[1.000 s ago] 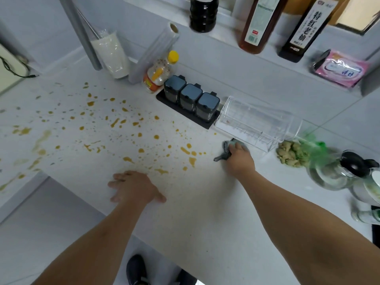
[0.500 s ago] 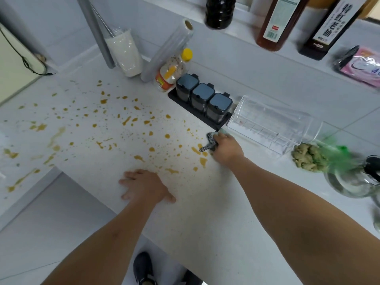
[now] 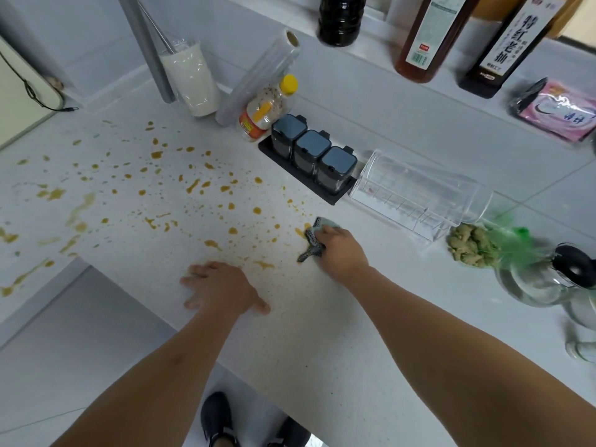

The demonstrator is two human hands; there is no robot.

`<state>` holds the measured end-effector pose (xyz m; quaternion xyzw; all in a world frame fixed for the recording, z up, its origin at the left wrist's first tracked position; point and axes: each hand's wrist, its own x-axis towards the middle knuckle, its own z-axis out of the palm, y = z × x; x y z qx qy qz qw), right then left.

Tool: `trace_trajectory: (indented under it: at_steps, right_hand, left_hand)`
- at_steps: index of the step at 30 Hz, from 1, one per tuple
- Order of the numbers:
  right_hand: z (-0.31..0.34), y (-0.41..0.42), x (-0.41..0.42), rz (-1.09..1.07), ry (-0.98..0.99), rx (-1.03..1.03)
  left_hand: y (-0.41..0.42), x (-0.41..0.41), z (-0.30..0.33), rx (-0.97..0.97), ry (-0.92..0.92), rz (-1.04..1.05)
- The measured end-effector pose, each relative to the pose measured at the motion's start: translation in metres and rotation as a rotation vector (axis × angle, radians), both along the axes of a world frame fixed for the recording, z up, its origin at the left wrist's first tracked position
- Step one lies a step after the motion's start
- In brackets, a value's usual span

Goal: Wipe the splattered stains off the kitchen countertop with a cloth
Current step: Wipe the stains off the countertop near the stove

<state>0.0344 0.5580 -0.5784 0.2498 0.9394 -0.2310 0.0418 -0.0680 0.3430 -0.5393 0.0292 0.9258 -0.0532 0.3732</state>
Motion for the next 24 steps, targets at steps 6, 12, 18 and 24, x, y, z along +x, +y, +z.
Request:
trace_trajectory:
  at_steps: [6,12,18,24]
  right_hand:
    - [0.0,0.026,-0.035,-0.014,-0.132,0.097]
    - [0.002,0.05,-0.064,-0.043,-0.195,0.145]
    - [0.005,0.048,-0.067,-0.045,-0.201,0.119]
    - [0.0,0.014,-0.024,0.052,-0.027,-0.016]
  left_hand:
    - [0.0,0.0,0.001,0.001,-0.003,-0.017]
    - [0.003,-0.004,-0.004,-0.025,-0.028,-0.037]
    - [0.002,-0.008,-0.011,-0.036,-0.046,-0.019]
    - [0.001,-0.007,-0.009,-0.022,-0.041,-0.018]
